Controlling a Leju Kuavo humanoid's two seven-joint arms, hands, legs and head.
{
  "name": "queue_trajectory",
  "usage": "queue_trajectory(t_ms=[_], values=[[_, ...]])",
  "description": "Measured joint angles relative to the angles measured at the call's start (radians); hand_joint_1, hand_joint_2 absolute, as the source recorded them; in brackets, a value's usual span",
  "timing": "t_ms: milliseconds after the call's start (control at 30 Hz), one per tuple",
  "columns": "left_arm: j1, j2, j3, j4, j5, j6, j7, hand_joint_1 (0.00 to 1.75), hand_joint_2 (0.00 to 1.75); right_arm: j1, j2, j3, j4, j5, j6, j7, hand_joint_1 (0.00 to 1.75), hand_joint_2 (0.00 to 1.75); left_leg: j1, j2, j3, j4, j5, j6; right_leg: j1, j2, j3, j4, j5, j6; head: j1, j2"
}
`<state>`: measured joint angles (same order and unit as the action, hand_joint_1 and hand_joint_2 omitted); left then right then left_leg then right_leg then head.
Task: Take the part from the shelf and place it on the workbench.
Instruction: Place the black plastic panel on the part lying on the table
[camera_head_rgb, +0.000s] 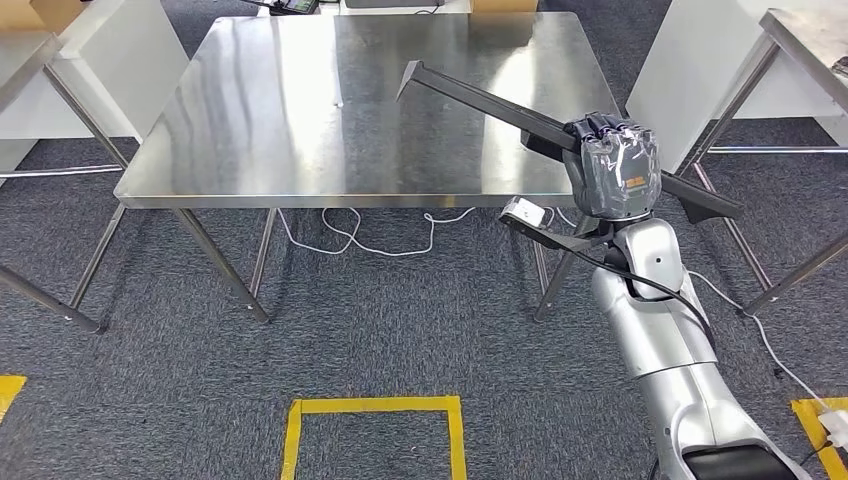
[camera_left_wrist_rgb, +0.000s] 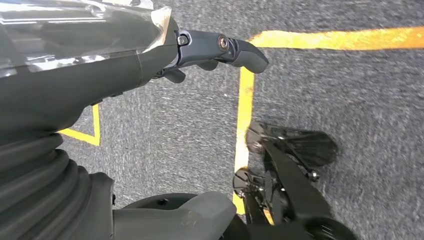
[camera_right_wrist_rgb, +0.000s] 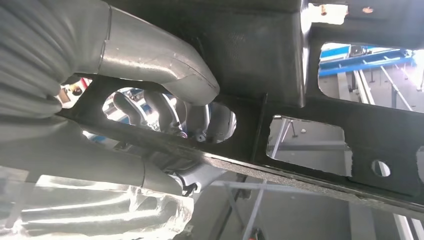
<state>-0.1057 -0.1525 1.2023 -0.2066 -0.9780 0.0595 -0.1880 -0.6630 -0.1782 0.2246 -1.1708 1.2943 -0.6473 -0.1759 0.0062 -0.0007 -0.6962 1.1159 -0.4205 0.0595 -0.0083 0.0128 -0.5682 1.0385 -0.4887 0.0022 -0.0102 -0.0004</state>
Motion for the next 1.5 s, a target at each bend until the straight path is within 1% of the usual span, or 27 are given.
queue_trajectory(t_ms=[67,200,233,300,333,367,400,467,500,567,600,700,767,833,867,900,933,1000,1067,1167,1233,1300,1367,1400,1433,1467,1500], values=[[-0.001,0.001,0.000,0.000,-0.002,0.002,0.002,0.00,1.75,0.001,-0.003,0.000,-0.003,-0.004,0.000,0.000,1.75,1.75,-0.012,0.003,0.027,-0.059,0.011,0.020,0.001,0.000,0.003,-0.004,-0.005,0.005,0.001,0.000],[-0.001,0.001,0.000,0.000,-0.006,0.005,0.006,0.00,1.75,0.009,-0.012,0.000,-0.014,-0.008,0.000,0.000,1.75,1.75,-0.012,0.002,0.061,-0.107,0.015,0.022,0.002,-0.005,0.001,0.002,-0.017,0.018,0.000,0.000],[-0.001,0.000,0.000,0.000,-0.006,0.005,0.007,0.00,1.75,0.009,-0.015,-0.001,-0.016,-0.010,0.000,-0.001,1.75,1.75,-0.009,0.002,0.074,-0.120,0.017,0.020,0.002,-0.006,-0.017,0.038,-0.031,0.018,0.001,0.000],[-0.002,0.000,0.000,0.000,-0.005,0.004,0.008,0.00,1.75,0.007,-0.023,0.000,-0.015,-0.010,0.004,-0.004,1.75,1.75,-0.009,-0.002,0.086,-0.127,0.012,0.020,-0.002,-0.006,-0.087,0.160,-0.069,0.017,0.001,0.000],[-0.003,0.000,0.000,0.001,-0.004,0.003,0.008,0.00,1.75,0.007,-0.027,0.001,-0.012,-0.007,0.007,-0.006,1.75,1.75,-0.009,-0.004,0.089,-0.127,0.008,0.018,-0.004,-0.006,-0.125,0.216,-0.081,0.020,0.002,0.000],[-0.002,0.000,0.000,0.001,-0.003,0.002,0.009,0.00,1.75,0.008,-0.030,0.002,-0.007,0.002,0.010,-0.006,1.75,1.75,-0.009,-0.006,0.094,-0.126,0.003,0.017,-0.006,-0.006,-0.149,0.243,-0.079,0.028,0.001,0.000],[-0.001,0.000,0.000,0.001,-0.002,0.001,0.010,0.00,1.75,0.007,-0.032,0.003,0.000,0.016,0.012,-0.005,1.75,1.75,-0.008,-0.007,0.100,-0.126,-0.002,0.014,-0.009,-0.007,-0.154,0.230,-0.059,0.038,0.001,0.000],[-0.001,0.000,0.000,0.001,-0.003,0.000,0.012,0.00,1.75,-0.001,-0.037,0.008,0.016,0.068,0.009,0.011,1.75,1.75,-0.006,-0.011,0.111,-0.118,-0.017,0.004,-0.017,-0.009,-0.113,0.105,0.015,0.063,0.002,0.000],[-0.001,0.000,0.000,0.001,-0.003,-0.001,0.012,0.00,1.75,-0.007,-0.039,0.011,0.026,0.108,0.003,0.028,1.75,1.75,-0.007,-0.013,0.113,-0.111,-0.026,-0.003,-0.018,-0.010,-0.085,0.043,0.044,0.069,0.002,0.000],[-0.002,0.000,0.000,0.001,-0.005,-0.002,0.012,0.00,1.75,-0.015,-0.047,0.016,0.044,0.199,-0.008,0.070,1.75,1.75,-0.010,-0.017,0.111,-0.099,-0.039,-0.014,-0.016,-0.011,-0.057,-0.017,0.064,0.057,0.001,0.000],[-0.002,0.000,0.000,0.001,-0.006,-0.002,0.012,0.00,1.75,-0.015,-0.051,0.017,0.050,0.231,-0.012,0.086,1.75,1.75,-0.011,-0.018,0.110,-0.098,-0.042,-0.018,-0.013,-0.010,-0.054,-0.016,0.061,0.047,-0.001,0.000],[-0.001,0.000,0.000,0.000,-0.007,-0.002,0.013,0.00,1.75,-0.014,-0.059,0.021,0.059,0.265,-0.016,0.112,1.75,1.75,-0.005,-0.015,0.103,-0.074,-0.061,-0.029,-0.020,-0.009,-0.047,-0.019,0.055,0.023,-0.005,0.000],[-0.001,0.000,0.000,0.000,-0.009,-0.003,0.013,0.00,1.75,-0.014,-0.068,0.031,0.061,0.271,-0.017,0.148,1.75,1.75,0.000,-0.009,0.057,0.019,-0.103,-0.041,-0.023,-0.009,-0.036,-0.019,0.048,0.010,-0.007,0.000],[0.000,0.000,0.000,0.000,-0.014,-0.006,0.014,0.00,1.75,-0.013,-0.083,0.053,0.064,0.273,-0.018,0.201,1.75,1.75,0.005,-0.004,-0.023,0.151,-0.142,-0.050,-0.021,-0.010,-0.027,-0.019,0.040,0.002,-0.008,0.000],[0.000,0.000,0.000,0.000,-0.017,-0.008,0.015,0.00,1.75,-0.010,-0.091,0.067,0.065,0.273,-0.018,0.227,1.75,1.75,0.006,-0.003,-0.053,0.187,-0.142,-0.051,-0.020,-0.009,-0.022,-0.019,0.036,0.000,-0.008,0.000],[0.001,0.000,0.000,0.000,-0.020,-0.009,0.016,0.00,1.75,-0.005,-0.100,0.080,0.066,0.274,-0.017,0.253,1.75,1.75,0.006,-0.002,-0.066,0.188,-0.122,-0.049,-0.020,-0.009,-0.016,-0.019,0.030,0.000,-0.009,0.000],[0.001,0.000,0.000,0.000,-0.023,-0.012,0.017,0.00,1.75,0.000,-0.111,0.093,0.065,0.274,-0.017,0.278,1.75,1.75,0.006,-0.002,-0.059,0.149,-0.084,-0.046,-0.019,-0.008,-0.008,-0.019,0.025,0.001,-0.008,0.000],[0.001,0.001,0.000,0.000,-0.028,-0.015,0.018,0.00,1.75,0.007,-0.131,0.118,0.060,0.274,-0.016,0.317,1.75,1.75,0.004,-0.003,-0.004,0.010,-0.002,-0.032,-0.018,-0.008,0.008,-0.021,0.013,0.006,-0.008,0.000],[0.000,0.002,0.000,0.000,-0.031,-0.017,0.018,0.00,1.75,0.010,-0.148,0.137,0.054,0.274,-0.016,0.335,1.75,1.75,-0.003,-0.003,0.034,-0.078,0.026,-0.020,-0.015,-0.006,0.013,-0.023,0.005,0.014,-0.007,0.000],[-0.001,0.003,0.000,0.000,-0.031,-0.018,0.019,0.00,1.75,0.019,-0.167,0.158,0.044,0.274,-0.016,0.339,1.75,1.75,-0.009,-0.003,0.047,-0.099,0.016,-0.008,-0.012,-0.007,0.016,-0.031,-0.002,0.031,-0.007,0.000],[-0.001,0.002,0.000,0.000,-0.031,-0.018,0.019,0.00,1.75,0.023,-0.176,0.167,0.038,0.274,-0.016,0.339,1.75,1.75,-0.006,-0.003,0.068,-0.121,0.018,0.001,-0.008,-0.009,0.000,0.007,-0.020,0.034,-0.006,0.000],[-0.002,0.002,0.000,0.000,-0.031,-0.018,0.020,0.00,1.75,0.027,-0.186,0.175,0.036,0.274,-0.016,0.340,1.75,1.75,-0.006,-0.005,0.084,-0.130,0.014,0.010,-0.008,-0.010,-0.064,0.123,-0.061,0.028,-0.004,0.000],[-0.002,0.002,0.000,0.000,-0.031,-0.018,0.020,0.00,1.75,0.035,-0.193,0.181,0.036,0.274,-0.015,0.340,1.75,1.75,-0.008,-0.007,0.095,-0.130,0.003,0.014,-0.009,-0.010,-0.138,0.232,-0.085,0.032,-0.004,0.000],[-0.001,0.002,0.000,0.000,-0.031,-0.018,0.020,0.00,1.75,0.039,-0.195,0.185,0.036,0.274,-0.014,0.340,1.75,1.75,-0.008,-0.009,0.101,-0.129,-0.003,0.014,-0.010,-0.010,-0.153,0.240,-0.075,0.040,-0.004,0.000],[-0.001,0.002,0.000,0.000,-0.031,-0.018,0.020,0.00,1.75,0.041,-0.197,0.189,0.036,0.274,-0.011,0.341,1.75,1.75,-0.009,-0.010,0.108,-0.127,-0.010,0.011,-0.011,-0.011,-0.148,0.207,-0.046,0.052,-0.003,0.000],[-0.001,0.002,0.000,0.000,-0.032,-0.019,0.020,0.00,1.75,0.040,-0.198,0.193,0.036,0.274,-0.008,0.341,1.75,1.75,-0.008,-0.011,0.116,-0.123,-0.018,0.008,-0.014,-0.011,-0.124,0.140,-0.005,0.064,-0.003,0.000],[-0.001,0.002,0.000,0.000,-0.032,-0.019,0.020,0.00,1.75,0.039,-0.199,0.197,0.036,0.274,-0.005,0.342,1.75,1.75,-0.009,-0.012,0.121,-0.118,-0.027,0.003,-0.016,-0.013,-0.097,0.072,0.030,0.070,-0.003,0.000]])
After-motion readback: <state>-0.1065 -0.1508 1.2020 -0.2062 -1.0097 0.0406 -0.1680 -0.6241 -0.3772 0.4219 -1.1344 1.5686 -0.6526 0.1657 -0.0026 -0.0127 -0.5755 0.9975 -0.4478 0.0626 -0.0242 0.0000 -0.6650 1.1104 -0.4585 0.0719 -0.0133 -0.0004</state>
